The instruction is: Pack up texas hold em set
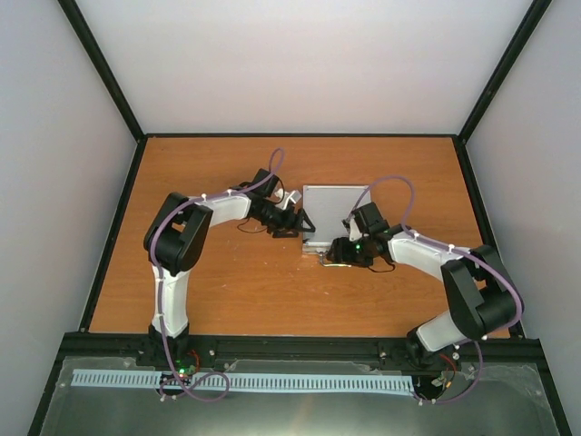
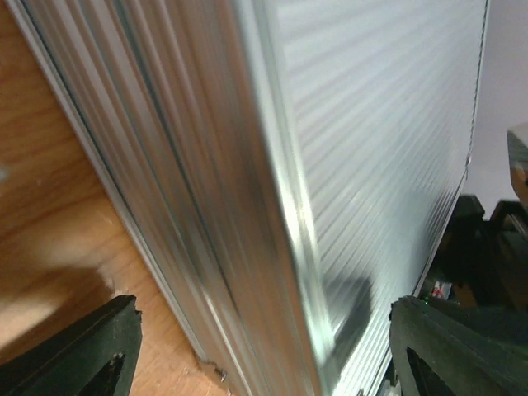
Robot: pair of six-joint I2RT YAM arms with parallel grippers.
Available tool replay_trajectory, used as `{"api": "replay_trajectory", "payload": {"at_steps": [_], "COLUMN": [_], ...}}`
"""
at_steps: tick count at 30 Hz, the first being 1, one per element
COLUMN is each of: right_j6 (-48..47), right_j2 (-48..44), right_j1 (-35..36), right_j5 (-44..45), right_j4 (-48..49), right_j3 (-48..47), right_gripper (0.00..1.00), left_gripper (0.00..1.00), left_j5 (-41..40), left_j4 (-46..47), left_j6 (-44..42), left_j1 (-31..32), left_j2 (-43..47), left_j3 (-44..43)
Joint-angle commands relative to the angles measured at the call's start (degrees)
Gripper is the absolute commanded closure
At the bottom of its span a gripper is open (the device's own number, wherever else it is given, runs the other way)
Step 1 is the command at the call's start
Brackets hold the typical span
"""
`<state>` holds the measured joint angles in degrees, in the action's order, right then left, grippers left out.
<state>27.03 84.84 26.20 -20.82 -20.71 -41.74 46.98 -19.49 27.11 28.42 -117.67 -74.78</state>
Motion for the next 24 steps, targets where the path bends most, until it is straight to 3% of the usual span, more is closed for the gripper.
{"api": "replay_trajectory", "payload": {"at_steps": [1,13,24], "right_j6": [-0.3,3.5,14.6], "right_j2": [3.2,6.2,5.3], "right_j1": [0.0,0.0,-3.3], "right_j5": [3.8,-0.8,-8.9], "right_j4": [5.0,10.5,8.8], "right_j3": [-0.4,-1.6,-2.8], "right_gripper": [0.38,0.39,0.41], "left_gripper": [0.20,0.39,0.42], "left_j5": [1.6,2.7,1.5], "left_j4": [-3.3,-3.4,-3.7], "left_j6": [-2.8,-3.6,-4.0], "left_j1": [0.6,1.2,3.4], "left_j2": [2.1,0.5,0.4], "left_j3": [1.1,1.6,1.5]}}
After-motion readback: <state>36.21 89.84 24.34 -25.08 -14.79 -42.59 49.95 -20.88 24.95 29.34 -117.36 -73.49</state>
